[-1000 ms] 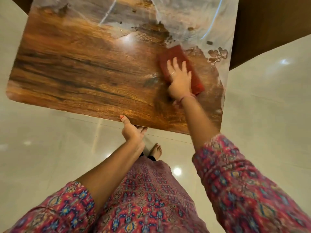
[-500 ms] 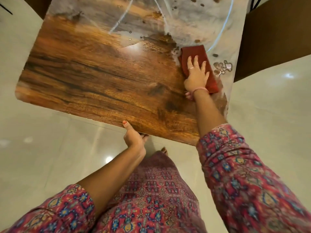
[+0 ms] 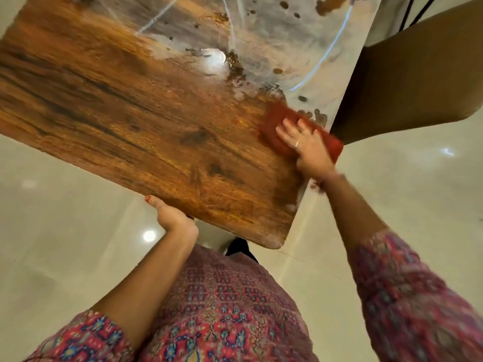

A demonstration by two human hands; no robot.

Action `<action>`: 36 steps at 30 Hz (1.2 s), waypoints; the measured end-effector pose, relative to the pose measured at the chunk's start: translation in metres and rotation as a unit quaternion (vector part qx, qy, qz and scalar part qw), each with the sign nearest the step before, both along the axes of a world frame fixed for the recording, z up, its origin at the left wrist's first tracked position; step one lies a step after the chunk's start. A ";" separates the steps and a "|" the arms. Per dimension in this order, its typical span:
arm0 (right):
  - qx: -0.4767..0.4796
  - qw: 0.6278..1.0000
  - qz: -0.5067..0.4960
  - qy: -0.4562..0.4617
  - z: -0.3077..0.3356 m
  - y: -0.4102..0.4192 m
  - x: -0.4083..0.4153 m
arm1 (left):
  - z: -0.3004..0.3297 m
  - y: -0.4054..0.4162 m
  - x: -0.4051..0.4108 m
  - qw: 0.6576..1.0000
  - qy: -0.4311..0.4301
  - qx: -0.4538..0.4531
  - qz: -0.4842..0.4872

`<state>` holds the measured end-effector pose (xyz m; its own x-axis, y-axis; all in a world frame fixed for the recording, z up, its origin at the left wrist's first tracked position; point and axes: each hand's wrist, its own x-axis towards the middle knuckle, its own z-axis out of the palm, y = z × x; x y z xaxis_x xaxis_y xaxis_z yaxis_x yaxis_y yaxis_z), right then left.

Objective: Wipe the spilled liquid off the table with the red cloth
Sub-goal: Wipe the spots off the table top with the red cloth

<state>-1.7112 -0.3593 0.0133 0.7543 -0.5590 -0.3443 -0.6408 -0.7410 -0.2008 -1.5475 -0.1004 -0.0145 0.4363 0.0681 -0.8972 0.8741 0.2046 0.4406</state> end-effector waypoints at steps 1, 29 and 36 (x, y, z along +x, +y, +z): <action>0.001 0.999 -0.036 0.003 0.001 -0.027 0.001 | -0.002 -0.002 -0.001 1.000 0.002 0.018 0.001; 0.039 0.974 -0.223 -0.016 0.003 -0.073 0.005 | -0.010 -0.004 0.000 0.999 -0.028 0.021 0.009; 0.048 0.983 -0.173 -0.043 0.011 0.124 -0.043 | -0.003 -0.001 0.004 1.000 -0.019 -0.019 0.001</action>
<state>-1.7539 -0.2357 0.0242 0.5525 -0.7557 -0.3518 -0.8293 -0.4561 -0.3229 -1.5439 -0.1016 -0.0172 0.4701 0.0351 -0.8819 0.8563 0.2238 0.4654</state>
